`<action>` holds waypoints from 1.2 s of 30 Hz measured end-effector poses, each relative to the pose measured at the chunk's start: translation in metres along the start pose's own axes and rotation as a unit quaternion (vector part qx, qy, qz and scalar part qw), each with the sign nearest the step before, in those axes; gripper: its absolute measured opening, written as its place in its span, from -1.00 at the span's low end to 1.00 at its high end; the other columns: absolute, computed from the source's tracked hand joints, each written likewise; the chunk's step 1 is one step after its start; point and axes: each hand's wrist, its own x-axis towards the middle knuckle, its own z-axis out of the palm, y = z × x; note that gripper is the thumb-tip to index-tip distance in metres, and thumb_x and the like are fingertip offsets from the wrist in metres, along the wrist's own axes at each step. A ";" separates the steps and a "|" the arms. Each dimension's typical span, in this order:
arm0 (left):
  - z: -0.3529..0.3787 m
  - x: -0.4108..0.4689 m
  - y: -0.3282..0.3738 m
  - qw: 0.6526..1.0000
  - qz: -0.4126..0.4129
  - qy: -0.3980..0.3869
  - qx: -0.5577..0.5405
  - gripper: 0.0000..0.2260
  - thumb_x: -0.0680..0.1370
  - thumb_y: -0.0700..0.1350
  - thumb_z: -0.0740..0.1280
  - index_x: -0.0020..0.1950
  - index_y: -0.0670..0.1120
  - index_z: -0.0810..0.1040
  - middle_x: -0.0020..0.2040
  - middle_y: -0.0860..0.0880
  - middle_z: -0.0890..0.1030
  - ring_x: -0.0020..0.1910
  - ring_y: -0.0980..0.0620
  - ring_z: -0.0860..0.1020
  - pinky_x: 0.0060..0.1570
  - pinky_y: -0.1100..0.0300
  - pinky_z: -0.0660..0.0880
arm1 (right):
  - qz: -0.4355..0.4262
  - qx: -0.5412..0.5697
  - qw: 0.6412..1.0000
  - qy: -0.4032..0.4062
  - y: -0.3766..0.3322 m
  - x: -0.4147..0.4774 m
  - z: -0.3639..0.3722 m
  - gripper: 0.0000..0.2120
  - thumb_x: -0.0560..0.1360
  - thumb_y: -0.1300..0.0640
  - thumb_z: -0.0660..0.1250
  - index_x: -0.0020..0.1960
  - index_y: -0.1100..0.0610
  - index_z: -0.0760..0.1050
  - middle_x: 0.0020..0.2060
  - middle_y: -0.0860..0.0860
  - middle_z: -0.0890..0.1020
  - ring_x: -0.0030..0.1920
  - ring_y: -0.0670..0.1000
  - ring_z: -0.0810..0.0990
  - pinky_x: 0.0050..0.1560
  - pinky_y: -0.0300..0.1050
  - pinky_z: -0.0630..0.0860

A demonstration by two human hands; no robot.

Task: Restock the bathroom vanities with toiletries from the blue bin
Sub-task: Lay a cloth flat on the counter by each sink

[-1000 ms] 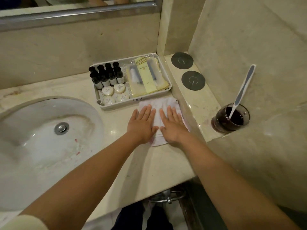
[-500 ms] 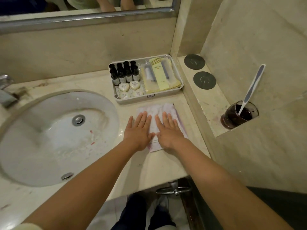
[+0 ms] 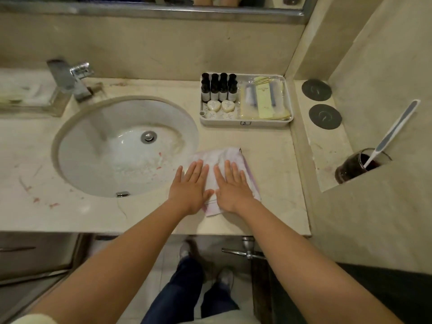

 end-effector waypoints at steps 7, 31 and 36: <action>0.019 -0.028 -0.007 0.999 -0.039 -0.003 -0.028 -0.38 0.63 0.22 -0.16 0.53 -0.03 -0.39 0.53 -0.02 -0.39 0.51 0.03 -0.37 0.45 -0.07 -0.33 | -0.033 -0.021 0.999 -0.015 -0.017 -0.011 0.013 -0.30 0.64 0.05 0.04 0.55 0.00 -0.40 0.48 0.10 -0.47 0.48 0.11 -0.50 0.49 0.09 -0.40; 0.061 -0.116 -0.073 0.993 -0.087 -0.011 -0.082 -0.36 0.63 0.23 -0.12 0.53 -0.02 -0.38 0.53 0.00 -0.39 0.52 0.04 -0.35 0.47 -0.10 -0.29 | -0.074 -0.039 0.996 -0.042 -0.117 -0.037 0.050 -0.17 0.60 0.01 0.19 0.55 0.00 -0.40 0.48 0.11 -0.47 0.49 0.11 -0.48 0.51 0.10 -0.36; 0.073 -0.137 -0.100 0.990 -0.102 -0.013 -0.096 -0.37 0.64 0.22 -0.11 0.54 -0.01 -0.38 0.54 0.01 -0.39 0.52 0.05 -0.35 0.47 -0.10 -0.30 | -0.089 -0.056 0.994 -0.036 -0.149 -0.035 0.059 -0.22 0.61 0.08 0.14 0.56 0.00 -0.38 0.49 0.11 -0.45 0.50 0.11 -0.46 0.51 0.08 -0.37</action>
